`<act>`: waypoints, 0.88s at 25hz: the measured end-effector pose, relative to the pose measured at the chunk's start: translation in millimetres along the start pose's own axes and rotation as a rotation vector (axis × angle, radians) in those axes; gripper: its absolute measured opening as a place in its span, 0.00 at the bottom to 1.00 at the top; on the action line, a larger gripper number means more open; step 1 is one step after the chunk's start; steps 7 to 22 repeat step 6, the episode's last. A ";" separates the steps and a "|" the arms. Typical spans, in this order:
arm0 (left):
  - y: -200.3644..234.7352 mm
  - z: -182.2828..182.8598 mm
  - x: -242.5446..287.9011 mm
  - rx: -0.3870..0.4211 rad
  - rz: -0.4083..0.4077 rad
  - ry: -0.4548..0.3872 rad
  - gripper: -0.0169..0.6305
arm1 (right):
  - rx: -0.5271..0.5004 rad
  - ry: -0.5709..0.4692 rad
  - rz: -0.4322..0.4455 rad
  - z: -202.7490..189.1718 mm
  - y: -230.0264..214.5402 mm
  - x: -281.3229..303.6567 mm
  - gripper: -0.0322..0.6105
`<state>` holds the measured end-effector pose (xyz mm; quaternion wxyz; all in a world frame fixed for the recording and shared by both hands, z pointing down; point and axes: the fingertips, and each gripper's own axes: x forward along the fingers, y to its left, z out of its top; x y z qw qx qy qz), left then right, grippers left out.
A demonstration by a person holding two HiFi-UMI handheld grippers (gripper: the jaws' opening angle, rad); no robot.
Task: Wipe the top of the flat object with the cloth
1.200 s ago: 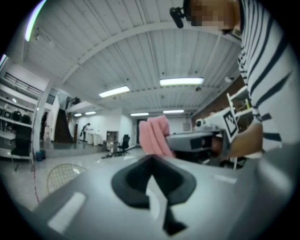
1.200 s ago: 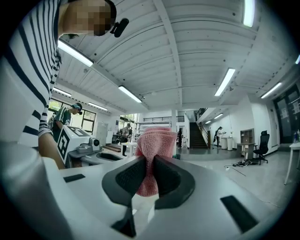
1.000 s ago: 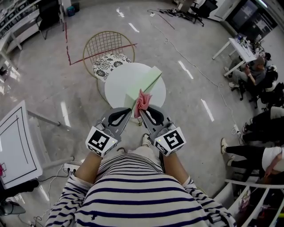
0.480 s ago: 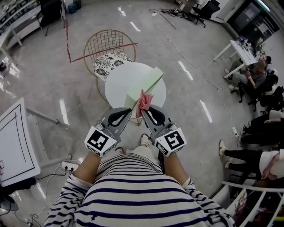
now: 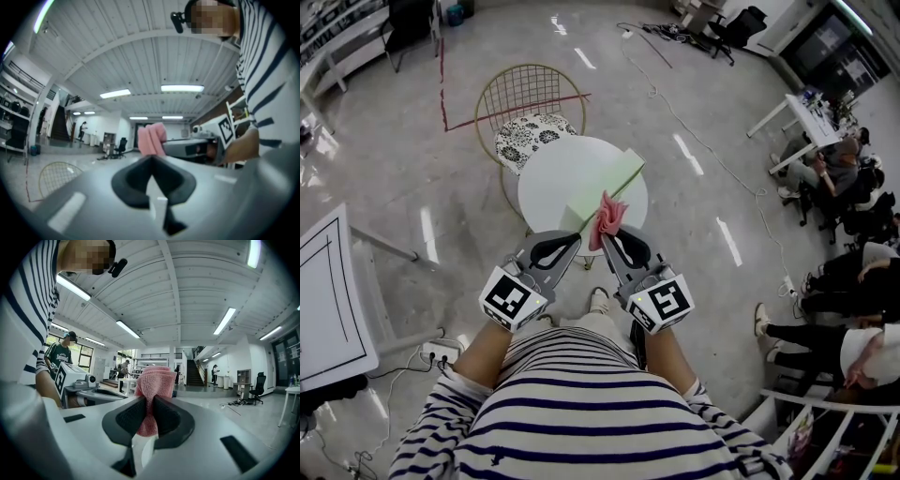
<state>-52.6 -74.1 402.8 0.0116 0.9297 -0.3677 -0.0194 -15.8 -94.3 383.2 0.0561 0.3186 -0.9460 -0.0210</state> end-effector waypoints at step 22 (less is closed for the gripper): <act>-2.1 -2.7 2.4 -0.009 -0.021 0.000 0.04 | -0.001 0.006 -0.011 -3.1 -1.1 -1.2 0.13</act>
